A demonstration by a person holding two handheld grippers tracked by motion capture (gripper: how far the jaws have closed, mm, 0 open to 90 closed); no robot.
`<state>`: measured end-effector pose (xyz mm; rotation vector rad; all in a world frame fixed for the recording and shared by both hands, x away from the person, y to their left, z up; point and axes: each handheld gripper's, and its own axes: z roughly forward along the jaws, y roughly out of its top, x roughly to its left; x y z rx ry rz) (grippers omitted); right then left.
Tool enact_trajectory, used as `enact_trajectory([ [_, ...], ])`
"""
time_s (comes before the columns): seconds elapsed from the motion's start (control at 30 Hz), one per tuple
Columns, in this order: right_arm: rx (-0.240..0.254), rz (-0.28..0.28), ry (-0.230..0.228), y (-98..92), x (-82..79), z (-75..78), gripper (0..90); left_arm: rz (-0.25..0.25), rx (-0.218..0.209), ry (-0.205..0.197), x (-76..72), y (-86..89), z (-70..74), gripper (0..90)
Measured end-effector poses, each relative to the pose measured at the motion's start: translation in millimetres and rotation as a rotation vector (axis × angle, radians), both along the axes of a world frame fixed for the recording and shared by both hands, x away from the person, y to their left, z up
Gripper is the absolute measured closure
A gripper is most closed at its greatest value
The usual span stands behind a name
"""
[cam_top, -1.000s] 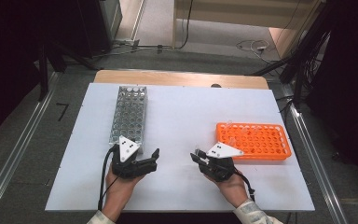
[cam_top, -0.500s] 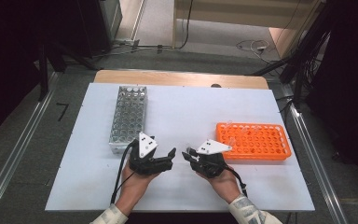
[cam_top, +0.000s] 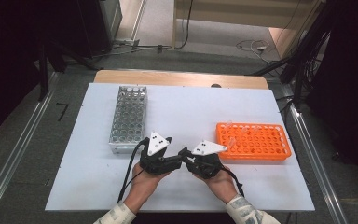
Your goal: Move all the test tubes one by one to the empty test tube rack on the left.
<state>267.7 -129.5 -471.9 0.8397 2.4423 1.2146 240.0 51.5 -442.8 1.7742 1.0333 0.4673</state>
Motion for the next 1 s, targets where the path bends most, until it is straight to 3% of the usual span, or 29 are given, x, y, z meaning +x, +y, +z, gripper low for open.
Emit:
enact_trajectory([
  [0.17,0.001,0.005,0.001,1.4,-0.6,-0.3,72.9,-0.047,0.003,-0.007,-0.9,-4.8,-1.2,52.5],
  [0.27,0.007,0.009,0.001,2.1,-1.7,0.4,72.9,-0.062,0.003,-0.001,-0.6,-5.8,-1.8,67.4],
  [0.33,0.008,0.009,0.0,1.9,-1.7,0.6,72.9,-0.067,0.01,0.002,-0.4,-6.1,-2.2,71.4],
  [0.67,0.011,0.007,0.009,2.1,-1.6,0.4,72.2,-0.054,0.042,-0.01,-0.1,-5.9,-1.7,74.8],
  [0.9,0.044,0.022,0.022,-1.4,-1.3,4.7,49.1,-0.016,0.031,-0.011,4.4,7.9,5.6,74.8],
  [1.0,0.048,0.021,0.016,-4.0,-1.0,6.5,46.9,0.012,0.02,-0.011,5.7,20.0,12.5,74.8],
])
